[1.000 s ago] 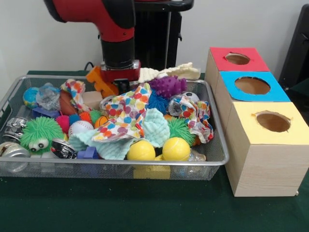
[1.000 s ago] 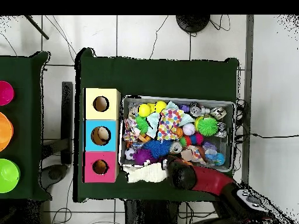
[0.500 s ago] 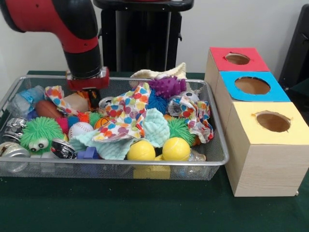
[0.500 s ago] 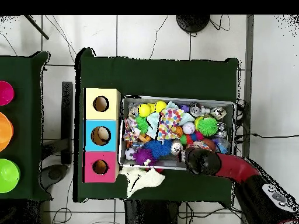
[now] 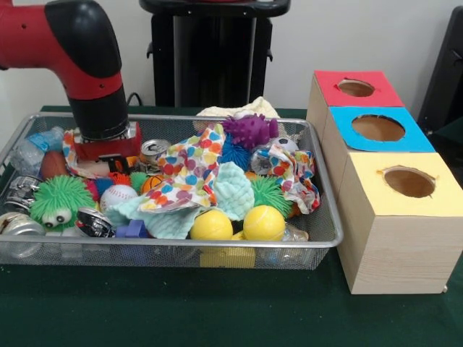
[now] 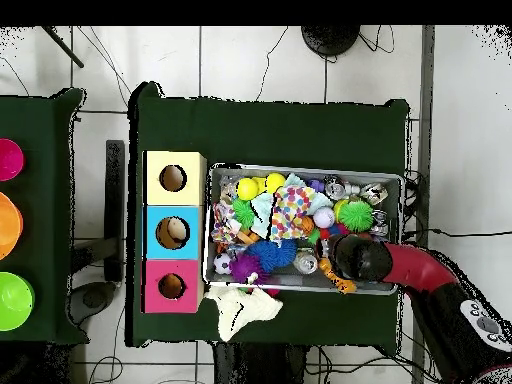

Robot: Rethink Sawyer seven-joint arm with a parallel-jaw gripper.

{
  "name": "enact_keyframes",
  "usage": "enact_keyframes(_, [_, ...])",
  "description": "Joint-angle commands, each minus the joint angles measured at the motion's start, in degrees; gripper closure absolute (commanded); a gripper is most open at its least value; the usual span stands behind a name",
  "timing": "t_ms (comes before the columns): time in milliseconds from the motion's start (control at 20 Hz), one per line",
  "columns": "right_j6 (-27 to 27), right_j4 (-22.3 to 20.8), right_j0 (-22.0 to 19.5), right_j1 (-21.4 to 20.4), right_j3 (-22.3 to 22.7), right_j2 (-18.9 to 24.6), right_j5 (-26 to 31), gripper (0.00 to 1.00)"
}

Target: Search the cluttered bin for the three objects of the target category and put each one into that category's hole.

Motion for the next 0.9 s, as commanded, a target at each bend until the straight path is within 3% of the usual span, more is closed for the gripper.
enact_keyframes(50, [-21.12,-4.84,-1.50,1.80,-10.79,7.66,7.93,1.00])
enact_keyframes(350, [-21.89,-5.67,-0.63,2.53,-14.00,9.61,12.03,1.00])
enact_keyframes(600, [-16.97,-5.72,3.43,1.94,-15.41,9.43,14.05,1.00])
enact_keyframes(900, [-14.91,-5.21,7.27,3.15,-19.05,9.84,17.25,1.00])
